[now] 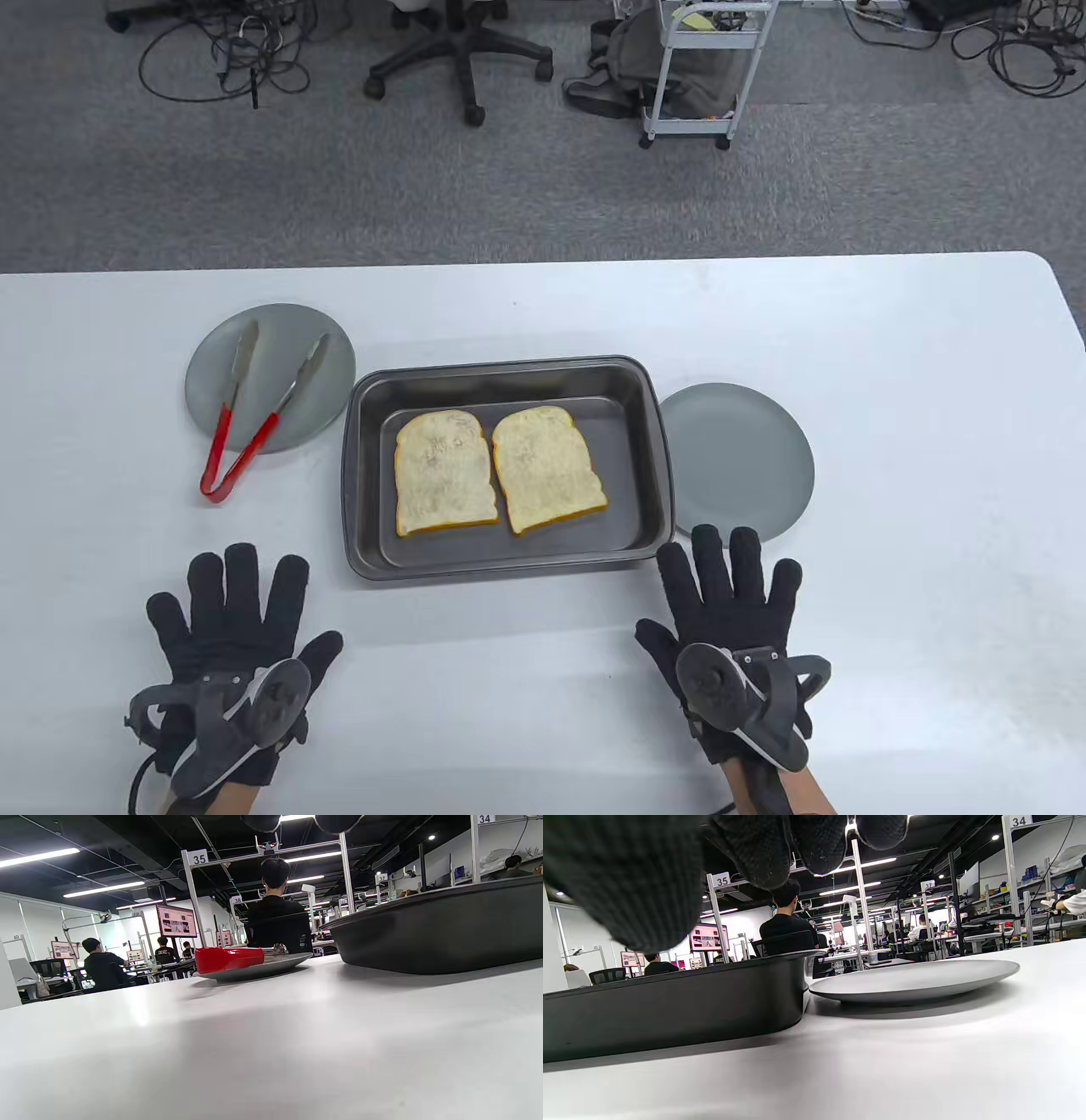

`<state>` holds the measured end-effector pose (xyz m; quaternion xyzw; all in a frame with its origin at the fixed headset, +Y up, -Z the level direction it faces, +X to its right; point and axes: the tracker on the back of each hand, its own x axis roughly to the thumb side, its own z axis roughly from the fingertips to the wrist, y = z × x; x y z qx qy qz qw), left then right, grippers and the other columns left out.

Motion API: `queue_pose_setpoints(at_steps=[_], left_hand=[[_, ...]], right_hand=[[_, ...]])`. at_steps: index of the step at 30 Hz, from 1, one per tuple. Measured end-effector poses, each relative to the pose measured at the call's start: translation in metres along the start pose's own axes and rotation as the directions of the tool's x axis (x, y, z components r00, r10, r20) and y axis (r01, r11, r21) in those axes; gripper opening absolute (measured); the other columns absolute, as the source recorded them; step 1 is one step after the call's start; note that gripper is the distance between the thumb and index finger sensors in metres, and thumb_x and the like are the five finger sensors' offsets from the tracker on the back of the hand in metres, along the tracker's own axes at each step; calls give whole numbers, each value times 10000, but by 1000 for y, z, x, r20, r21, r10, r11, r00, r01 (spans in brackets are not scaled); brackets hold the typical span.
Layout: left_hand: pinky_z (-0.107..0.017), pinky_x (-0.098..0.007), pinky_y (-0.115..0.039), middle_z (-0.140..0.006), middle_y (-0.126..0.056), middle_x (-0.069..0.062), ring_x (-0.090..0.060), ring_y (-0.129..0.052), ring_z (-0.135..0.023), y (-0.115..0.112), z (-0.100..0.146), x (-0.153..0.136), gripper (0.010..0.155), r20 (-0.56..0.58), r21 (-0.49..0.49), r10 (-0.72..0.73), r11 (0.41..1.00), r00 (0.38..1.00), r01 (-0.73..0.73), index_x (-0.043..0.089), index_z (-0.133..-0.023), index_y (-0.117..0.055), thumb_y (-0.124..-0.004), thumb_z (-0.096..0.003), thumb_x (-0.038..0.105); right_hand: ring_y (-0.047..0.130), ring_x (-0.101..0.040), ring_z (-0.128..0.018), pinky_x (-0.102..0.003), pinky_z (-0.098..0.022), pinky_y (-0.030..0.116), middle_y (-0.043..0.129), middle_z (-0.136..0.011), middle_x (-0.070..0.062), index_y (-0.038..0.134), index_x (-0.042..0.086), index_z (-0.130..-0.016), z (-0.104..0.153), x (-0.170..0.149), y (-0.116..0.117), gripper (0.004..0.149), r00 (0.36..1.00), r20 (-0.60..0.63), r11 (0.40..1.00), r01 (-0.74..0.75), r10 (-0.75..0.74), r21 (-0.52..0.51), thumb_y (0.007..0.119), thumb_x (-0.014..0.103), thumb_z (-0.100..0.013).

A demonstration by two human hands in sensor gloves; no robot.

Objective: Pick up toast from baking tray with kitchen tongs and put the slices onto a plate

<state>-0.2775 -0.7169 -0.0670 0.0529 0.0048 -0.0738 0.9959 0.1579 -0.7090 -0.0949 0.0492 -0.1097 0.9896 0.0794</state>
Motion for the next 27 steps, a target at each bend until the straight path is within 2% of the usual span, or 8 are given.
queue_pose_setpoints(at_steps=[27], left_hand=[[-724,-781,-273,-1245,-291,-124,-495,-288,-1131,1,-1,1,846,0,-7,5,1000,1000,-5,393,-1123,-331,-498,-385,771]], right_hand=[[490,-431,-1100,-753,-740,349,553,-1173,-60,654,311,-1031,0,-2,-1,796,1000,-7,1000,12,-12,24,880,609,-328]])
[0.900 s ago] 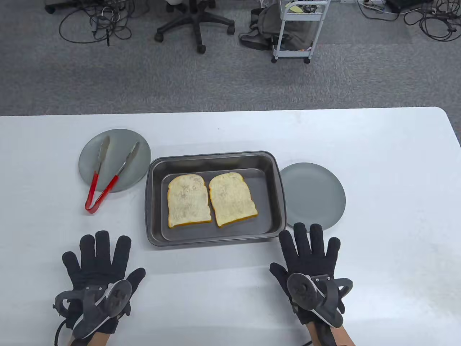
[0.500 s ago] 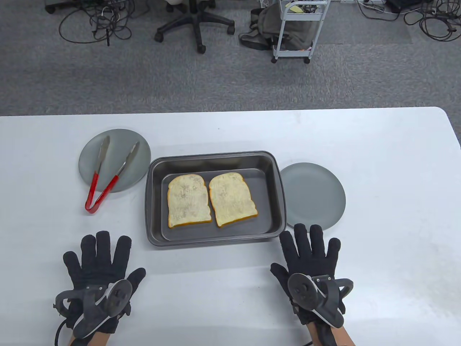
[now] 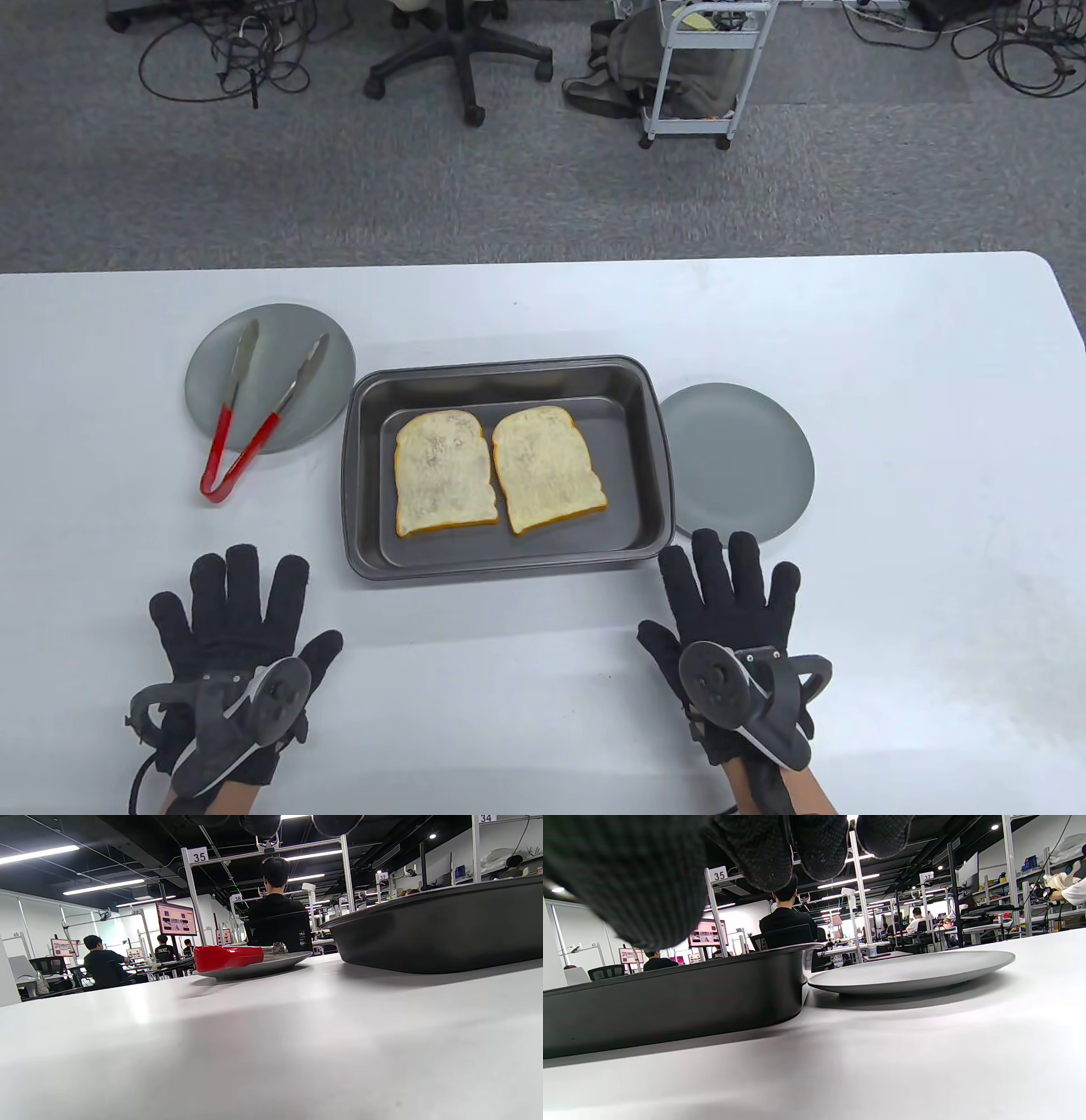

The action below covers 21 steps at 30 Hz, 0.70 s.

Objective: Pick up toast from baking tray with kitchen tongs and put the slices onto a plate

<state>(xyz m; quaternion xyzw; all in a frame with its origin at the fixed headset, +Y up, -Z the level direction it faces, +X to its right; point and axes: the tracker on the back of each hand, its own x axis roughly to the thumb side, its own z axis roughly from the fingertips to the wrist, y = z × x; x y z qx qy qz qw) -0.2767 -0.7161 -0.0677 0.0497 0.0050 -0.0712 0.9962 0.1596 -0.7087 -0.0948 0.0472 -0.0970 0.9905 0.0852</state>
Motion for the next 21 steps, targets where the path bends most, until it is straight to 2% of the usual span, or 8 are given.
queue_pose_setpoints(at_steps=[13,21], left_hand=[[-732,-775,-286,-1241,-256,-146,-492,-298,-1131,0,-4,-2,845,-9,-3,50,999,999,-50,391,-1123,-324,-510,-391,770],[-747,-767,-292,-1247,-248,-117,-488,-299,-1138,12,-32,-21,850,-89,10,125,992,988,-125,387,-1126,-327,-546,-398,766]], right_hand=[[499,-431,-1098,-753,-739,353,561,-1171,-64,658,310,-1030,0,-1,-1,794,999,12,999,36,-36,-5,879,606,-328],[498,-431,-1098,-753,-739,354,558,-1171,-65,629,299,-1040,1,-4,-5,813,998,8,998,66,-66,-11,877,606,-329]])
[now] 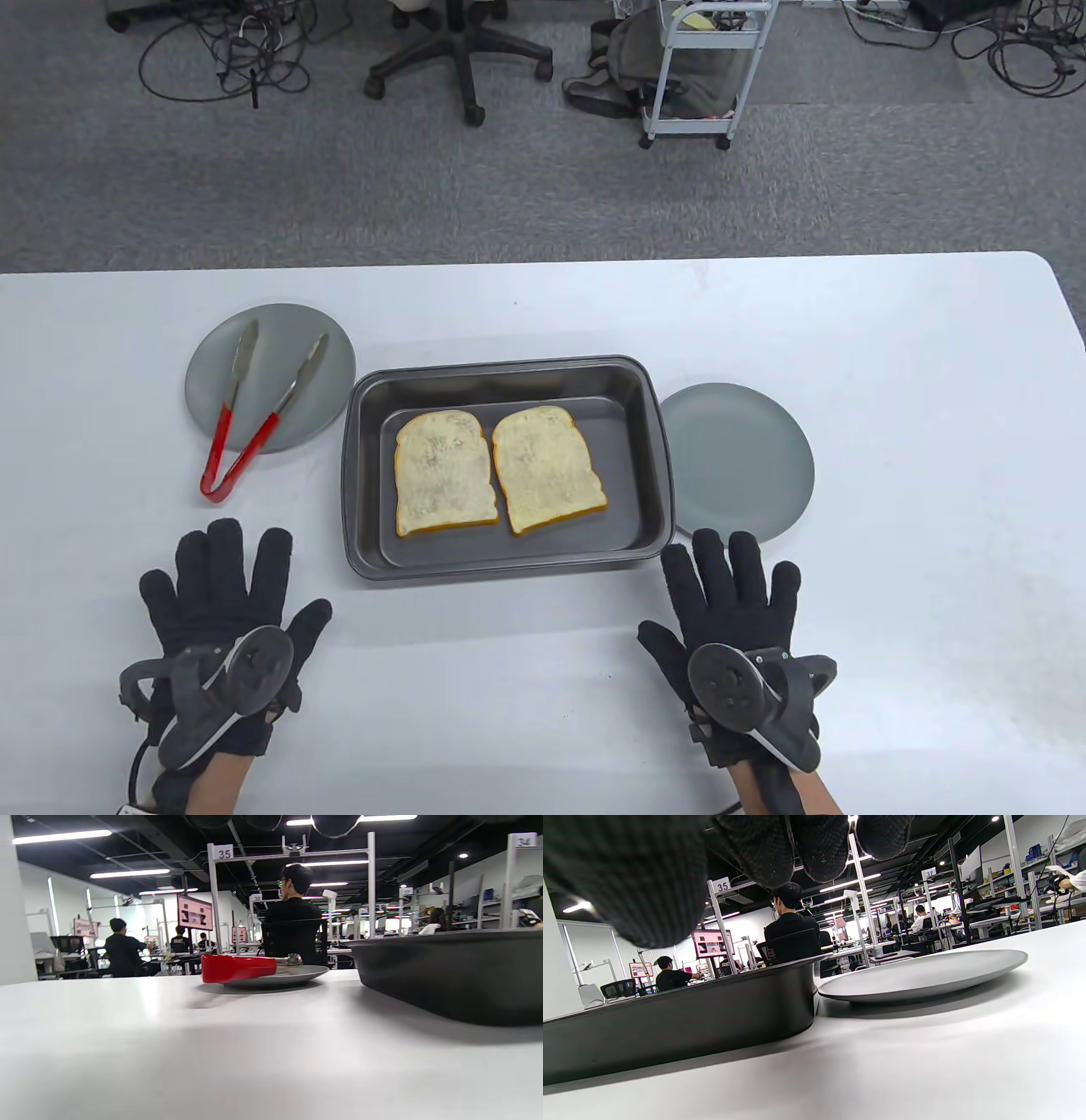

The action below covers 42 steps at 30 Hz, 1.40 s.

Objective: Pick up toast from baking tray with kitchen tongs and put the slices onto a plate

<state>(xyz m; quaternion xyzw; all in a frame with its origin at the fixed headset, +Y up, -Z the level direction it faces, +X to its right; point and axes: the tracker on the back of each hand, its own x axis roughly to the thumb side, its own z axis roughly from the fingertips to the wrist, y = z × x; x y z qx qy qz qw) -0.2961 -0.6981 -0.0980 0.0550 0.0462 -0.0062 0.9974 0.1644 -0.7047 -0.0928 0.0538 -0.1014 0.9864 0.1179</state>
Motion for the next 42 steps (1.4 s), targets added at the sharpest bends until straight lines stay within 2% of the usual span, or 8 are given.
queue_pose_setpoints(at_steps=[10,20,23,27,29,34,37,42], left_hand=[[-795,-693,-436,-1247,-335,-119,-457,-419,-1135,10,-90,-21,883,-206,-94,98,988,974,-119,359,-1130,-376,-643,-397,773],[-790,-571,-591,-1209,-390,-129,-376,-591,-1062,-27,-167,-36,1008,-430,-294,11,944,903,-152,280,-1133,-339,-751,-370,793],[-768,-539,-628,-1176,-414,-149,-354,-644,-1014,-39,-178,-41,1055,-462,-333,-10,928,887,-164,238,-1129,-331,-779,-353,795],[-788,-580,-585,-1189,-313,-149,-362,-617,-1036,-53,-187,-46,1170,-457,-403,-63,904,887,-143,202,-1118,-223,-864,-311,756],[-784,-571,-597,-1187,-338,-143,-355,-645,-1024,-58,-189,-48,1160,-462,-419,-81,897,883,-138,205,-1118,-247,-884,-303,730],[-653,-447,-707,-1100,-551,-109,-248,-794,-801,-63,-191,-52,1068,-472,-403,-64,902,880,-151,202,-1111,-337,-918,-319,622],[-629,-448,-718,-1028,-656,-112,-266,-815,-750,-65,-191,-51,1015,-462,-394,-39,904,886,-165,197,-1104,-391,-916,-332,594],[-641,-469,-705,-997,-645,-130,-265,-794,-730,-55,-187,-47,959,-448,-364,-2,914,894,-180,172,-1098,-395,-874,-374,581]], right_hand=[[503,-429,-1097,-753,-740,357,568,-1167,-66,632,296,-1040,1,-1,-1,813,1000,4,1000,23,-23,9,877,605,-330],[503,-429,-1098,-752,-741,357,567,-1169,-66,633,291,-1041,-2,-5,0,815,999,-10,999,43,-43,33,877,606,-330],[505,-430,-1097,-754,-740,357,569,-1168,-71,632,294,-1042,-3,-6,1,814,999,-14,998,48,-48,40,876,606,-331],[508,-430,-1099,-753,-742,361,572,-1168,-64,631,291,-1043,-4,-6,0,820,999,-12,997,53,-53,52,880,609,-329],[508,-431,-1099,-753,-742,363,573,-1169,-62,633,291,-1042,-5,-7,0,821,998,-11,997,54,-54,55,881,610,-327],[517,-430,-1097,-752,-741,370,577,-1167,-62,632,289,-1042,-5,-7,0,819,998,-10,997,57,-56,58,880,608,-329],[522,-428,-1096,-752,-742,371,579,-1165,-65,632,289,-1042,-5,-7,0,818,998,-9,997,57,-56,58,880,607,-330],[526,-426,-1095,-751,-742,374,578,-1166,-64,630,286,-1043,-6,-7,0,820,998,-13,997,58,-57,56,880,606,-330]])
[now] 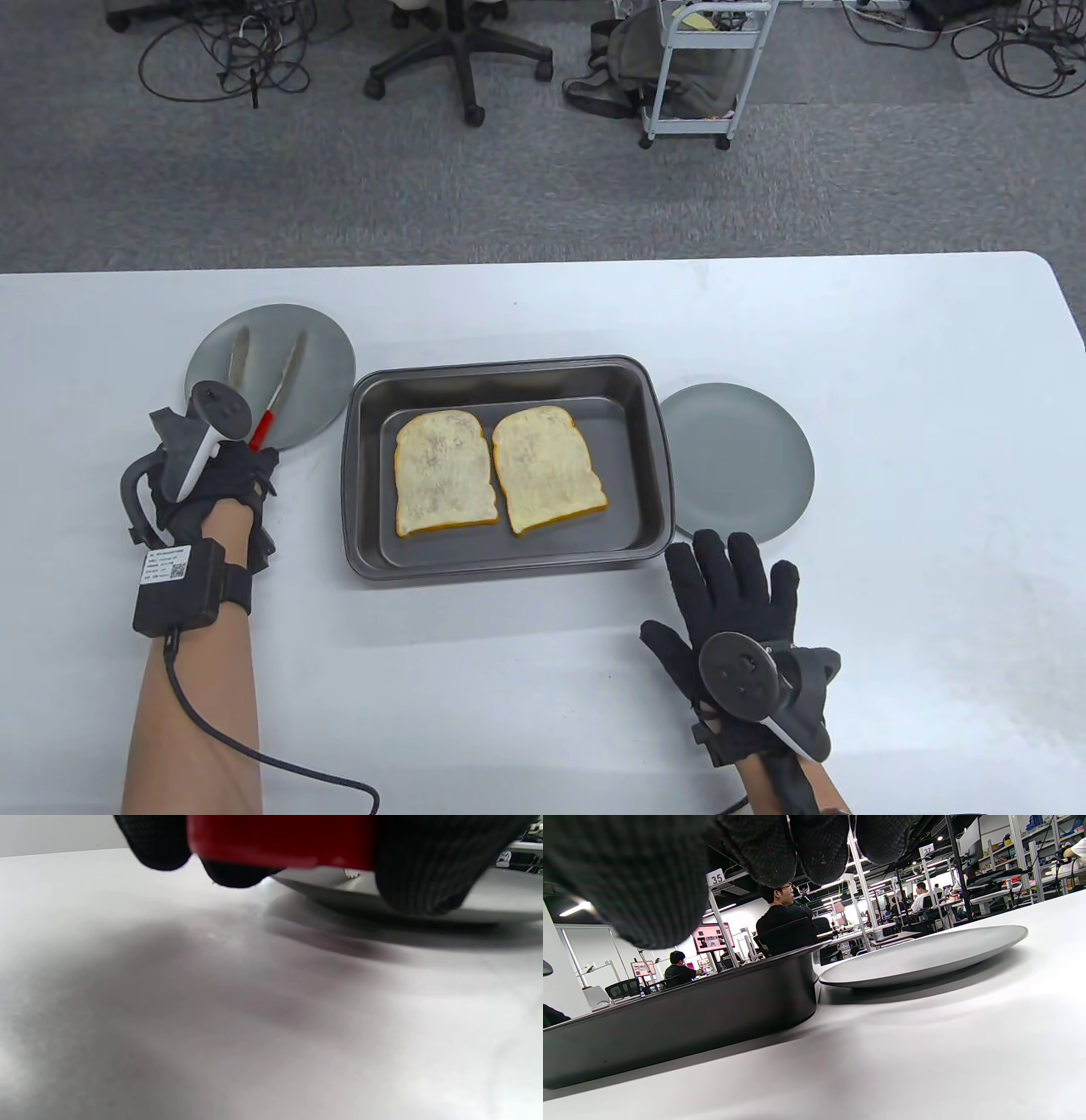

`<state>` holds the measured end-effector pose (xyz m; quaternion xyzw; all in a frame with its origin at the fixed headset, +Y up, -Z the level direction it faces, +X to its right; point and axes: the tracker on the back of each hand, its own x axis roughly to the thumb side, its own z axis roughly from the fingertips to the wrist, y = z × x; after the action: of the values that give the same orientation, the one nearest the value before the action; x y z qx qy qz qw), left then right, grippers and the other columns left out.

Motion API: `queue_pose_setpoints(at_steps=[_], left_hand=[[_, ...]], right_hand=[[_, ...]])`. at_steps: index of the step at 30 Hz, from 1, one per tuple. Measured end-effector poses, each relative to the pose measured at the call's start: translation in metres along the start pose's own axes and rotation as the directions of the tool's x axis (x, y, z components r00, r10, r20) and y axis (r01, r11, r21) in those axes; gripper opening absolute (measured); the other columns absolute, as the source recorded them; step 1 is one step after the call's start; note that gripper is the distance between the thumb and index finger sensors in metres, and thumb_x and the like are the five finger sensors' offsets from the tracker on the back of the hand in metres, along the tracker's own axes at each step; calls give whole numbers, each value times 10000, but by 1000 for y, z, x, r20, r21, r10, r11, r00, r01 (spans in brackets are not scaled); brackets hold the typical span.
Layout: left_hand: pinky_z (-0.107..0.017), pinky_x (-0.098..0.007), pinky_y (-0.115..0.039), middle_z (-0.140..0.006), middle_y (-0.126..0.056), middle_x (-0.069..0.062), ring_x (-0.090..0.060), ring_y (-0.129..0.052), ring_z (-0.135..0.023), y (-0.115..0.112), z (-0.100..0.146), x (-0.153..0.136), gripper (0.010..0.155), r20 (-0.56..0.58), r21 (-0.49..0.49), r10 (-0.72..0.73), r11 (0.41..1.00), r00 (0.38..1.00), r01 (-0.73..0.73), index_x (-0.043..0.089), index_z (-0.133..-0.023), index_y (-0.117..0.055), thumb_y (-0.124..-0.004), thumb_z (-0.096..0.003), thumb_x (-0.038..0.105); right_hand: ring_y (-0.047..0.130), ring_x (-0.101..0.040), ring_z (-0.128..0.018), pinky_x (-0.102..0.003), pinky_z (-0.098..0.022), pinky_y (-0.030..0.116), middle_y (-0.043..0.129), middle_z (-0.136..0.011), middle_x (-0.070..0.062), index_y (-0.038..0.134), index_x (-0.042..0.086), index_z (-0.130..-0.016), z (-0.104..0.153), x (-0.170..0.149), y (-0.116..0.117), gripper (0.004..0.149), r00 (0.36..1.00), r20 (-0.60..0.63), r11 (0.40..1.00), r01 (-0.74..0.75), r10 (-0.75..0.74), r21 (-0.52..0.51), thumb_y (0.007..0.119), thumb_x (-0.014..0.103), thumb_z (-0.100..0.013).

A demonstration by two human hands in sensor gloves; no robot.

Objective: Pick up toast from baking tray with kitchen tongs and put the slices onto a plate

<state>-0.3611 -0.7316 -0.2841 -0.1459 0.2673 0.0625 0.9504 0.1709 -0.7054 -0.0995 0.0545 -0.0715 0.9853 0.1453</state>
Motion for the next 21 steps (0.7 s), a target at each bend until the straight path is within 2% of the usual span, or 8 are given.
queue_pose_setpoints(at_steps=[4,9,13,14,18,19,21], left_hand=[[-656,-472,-716,-992,-628,-115,-236,-790,-736,14,15,2,915,34,83,7,996,999,-10,179,-1088,-415,-838,-394,599],[-653,-480,-755,-985,-650,-104,-240,-822,-741,36,46,4,866,138,155,42,986,990,-63,186,-1074,-446,-820,-408,594],[-600,-468,-824,-981,-712,-133,-262,-908,-714,51,78,8,854,259,196,52,975,965,-105,165,-1068,-478,-830,-406,575],[-587,-463,-834,-969,-734,-86,-258,-923,-691,54,86,9,857,284,200,54,973,957,-114,167,-1068,-486,-834,-401,577],[-569,-465,-842,-964,-755,-99,-276,-939,-669,61,121,11,857,373,250,32,959,927,-134,148,-1075,-487,-808,-397,561],[-571,-466,-839,-962,-746,-169,-277,-936,-673,62,128,11,854,390,248,31,959,920,-137,147,-1075,-483,-803,-398,556],[-577,-467,-838,-971,-737,-163,-275,-933,-683,61,142,10,849,423,258,24,955,906,-145,149,-1076,-476,-792,-399,553]], right_hand=[[527,-427,-1094,-751,-744,373,579,-1164,-66,629,285,-1043,0,0,0,819,1000,-5,1000,0,0,-1,878,605,-331],[532,-430,-1093,-752,-740,380,576,-1166,-67,628,287,-1042,0,-2,-1,817,1000,-10,1000,6,-6,-5,879,603,-331],[535,-429,-1091,-749,-743,381,576,-1165,-68,626,284,-1043,1,-2,-1,819,1000,-15,1000,4,-4,-6,877,603,-332],[538,-429,-1091,-750,-743,380,576,-1165,-69,627,285,-1043,1,-2,-1,818,1000,-15,1000,3,-3,-5,877,603,-332],[564,-425,-1083,-746,-741,401,587,-1159,-70,626,283,-1042,1,-2,-1,818,1000,-16,1000,-2,2,-3,877,602,-332],[565,-425,-1082,-746,-742,400,588,-1159,-70,625,284,-1042,2,-2,-1,818,1000,-16,1000,-4,4,-1,876,603,-332],[566,-425,-1082,-745,-742,402,589,-1158,-70,625,282,-1041,2,-2,-1,817,1000,-16,1000,-5,5,-1,876,602,-333]])
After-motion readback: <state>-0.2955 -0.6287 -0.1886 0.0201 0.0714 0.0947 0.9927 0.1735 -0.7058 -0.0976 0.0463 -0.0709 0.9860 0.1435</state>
